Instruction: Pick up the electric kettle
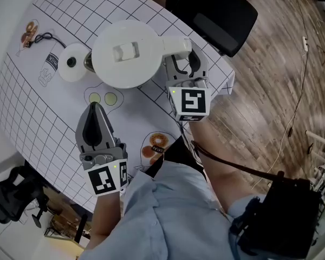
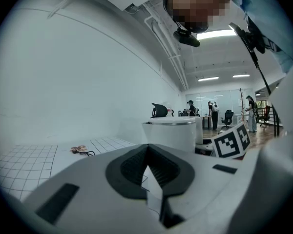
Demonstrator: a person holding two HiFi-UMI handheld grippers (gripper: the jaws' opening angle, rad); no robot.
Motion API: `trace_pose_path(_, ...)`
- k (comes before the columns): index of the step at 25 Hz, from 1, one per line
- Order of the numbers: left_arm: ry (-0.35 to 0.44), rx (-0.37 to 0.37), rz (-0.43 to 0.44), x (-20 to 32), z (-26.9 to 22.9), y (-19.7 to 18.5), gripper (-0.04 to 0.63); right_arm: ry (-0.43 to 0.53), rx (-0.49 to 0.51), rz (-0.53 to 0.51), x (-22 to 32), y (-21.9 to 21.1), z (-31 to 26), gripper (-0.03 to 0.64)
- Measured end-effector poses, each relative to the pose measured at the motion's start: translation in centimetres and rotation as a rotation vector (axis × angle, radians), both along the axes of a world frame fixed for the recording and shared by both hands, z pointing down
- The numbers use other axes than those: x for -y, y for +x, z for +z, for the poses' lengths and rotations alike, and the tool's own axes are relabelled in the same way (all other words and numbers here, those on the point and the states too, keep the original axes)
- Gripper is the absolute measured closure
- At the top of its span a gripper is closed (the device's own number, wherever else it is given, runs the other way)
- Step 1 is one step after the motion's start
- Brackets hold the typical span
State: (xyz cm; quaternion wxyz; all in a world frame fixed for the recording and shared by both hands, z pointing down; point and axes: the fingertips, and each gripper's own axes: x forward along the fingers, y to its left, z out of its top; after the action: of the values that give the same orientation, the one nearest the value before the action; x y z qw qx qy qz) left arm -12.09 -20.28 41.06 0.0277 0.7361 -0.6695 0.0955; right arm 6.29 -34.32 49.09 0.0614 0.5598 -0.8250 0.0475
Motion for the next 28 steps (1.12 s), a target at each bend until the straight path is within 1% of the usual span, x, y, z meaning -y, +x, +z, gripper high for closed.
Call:
trace_pose_path(6,0.040,-0.020,0.025,0.1,-1.0,0.7,0.595,-0.050,-0.007,0.001,-1.6,0.3,0.2,0.431)
trace_pose_path(10,0.049,-0.037,0.032,-0.3,-1.4,0.8,0.595,-0.071,-0.055,-0.035,-3.8,0.5,0.4,0.428)
trace_pose_path(13,0.076,-0.050,0.039,0.0,-1.8,1.0,0.595,-0.066,-0.052,-0.028,-4.7,0.8,-0.5,0.428)
trace_pose_path(17,0.104,-0.062,0.058,0.0,-2.8,1.6,0.595,-0.030,-0.039,-0.004,-6.2,0.9,-3.1,0.433)
trace_pose_path(18,0.109,-0.064,0.062,0.0,-3.1,1.7,0.595,-0.017,-0.041,-0.002,-6.7,0.8,-3.8,0.452)
trace_pose_path(19,0.115,-0.065,0.064,0.0,-3.3,1.7,0.595,0.001,-0.042,-0.002,-7.2,0.6,-4.6,0.492)
trace_pose_path(22,0.132,-0.071,0.066,0.3,-4.0,1.6,0.595,0.076,-0.019,-0.020,-8.4,-0.3,-7.4,0.585)
trace_pose_path(24,0.142,-0.074,0.065,0.4,-4.4,1.4,0.595,0.134,0.007,-0.032,-9.0,-1.0,-9.1,0.604)
trace_pose_path(28,0.164,-0.076,0.072,0.5,-5.1,1.4,0.595,0.150,0.021,-0.049,-10.2,-2.0,-10.4,0.614)
